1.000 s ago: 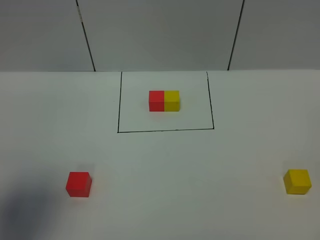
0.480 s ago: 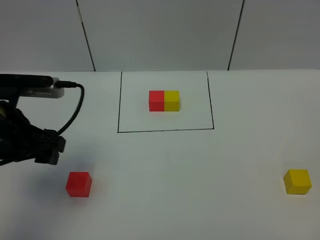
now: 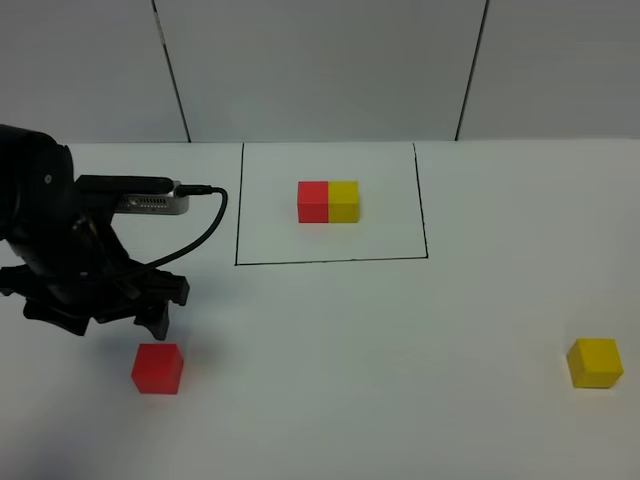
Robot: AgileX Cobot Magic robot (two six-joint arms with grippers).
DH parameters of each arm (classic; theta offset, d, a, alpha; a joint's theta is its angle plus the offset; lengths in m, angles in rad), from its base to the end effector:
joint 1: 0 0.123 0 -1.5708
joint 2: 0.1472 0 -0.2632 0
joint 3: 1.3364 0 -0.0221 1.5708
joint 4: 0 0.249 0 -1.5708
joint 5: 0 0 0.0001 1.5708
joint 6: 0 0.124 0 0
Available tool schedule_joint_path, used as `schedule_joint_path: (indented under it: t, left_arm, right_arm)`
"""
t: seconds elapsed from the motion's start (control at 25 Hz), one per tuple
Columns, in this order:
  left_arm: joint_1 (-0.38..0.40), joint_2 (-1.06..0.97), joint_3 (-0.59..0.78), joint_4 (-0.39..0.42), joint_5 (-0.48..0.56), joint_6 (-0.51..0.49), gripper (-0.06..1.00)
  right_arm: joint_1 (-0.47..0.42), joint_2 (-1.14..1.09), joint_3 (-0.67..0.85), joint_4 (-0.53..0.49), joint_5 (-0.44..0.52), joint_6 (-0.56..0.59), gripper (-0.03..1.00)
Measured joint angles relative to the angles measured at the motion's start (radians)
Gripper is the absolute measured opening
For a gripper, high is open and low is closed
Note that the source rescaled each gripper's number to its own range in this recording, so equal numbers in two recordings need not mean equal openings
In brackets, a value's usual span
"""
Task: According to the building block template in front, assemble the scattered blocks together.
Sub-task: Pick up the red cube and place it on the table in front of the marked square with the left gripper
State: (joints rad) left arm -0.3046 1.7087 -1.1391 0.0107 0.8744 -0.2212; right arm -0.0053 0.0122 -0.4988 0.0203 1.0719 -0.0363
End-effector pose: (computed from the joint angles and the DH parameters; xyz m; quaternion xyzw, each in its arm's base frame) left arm 0.3162 -0.0983 0.1585 0.0444 0.9933 -0.0235 0.1043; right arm 0.0461 0.0020 0.2592 -0.0137 0.8594 -0.0005 0.5111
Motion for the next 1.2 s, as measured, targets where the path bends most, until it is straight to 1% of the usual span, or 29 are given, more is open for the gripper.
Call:
schedule_joint_path:
  t: [0.48, 0.72, 1.2]
  left_arm:
    - [-0.051, 0.170, -0.055, 0.013, -0.011, 0.004, 0.77]
    - [-0.053, 0.188, -0.062, 0.013, -0.031, 0.004, 0.77]
    - [-0.054, 0.200, -0.062, 0.012, -0.035, -0.004, 0.77]
  right_arm:
    - [0.000, 0.000, 0.000, 0.000, 0.000, 0.000, 0.55]
    - [0.000, 0.000, 0.000, 0.000, 0.000, 0.000, 0.55]
    - [0.000, 0.000, 0.000, 0.000, 0.000, 0.000, 0.55]
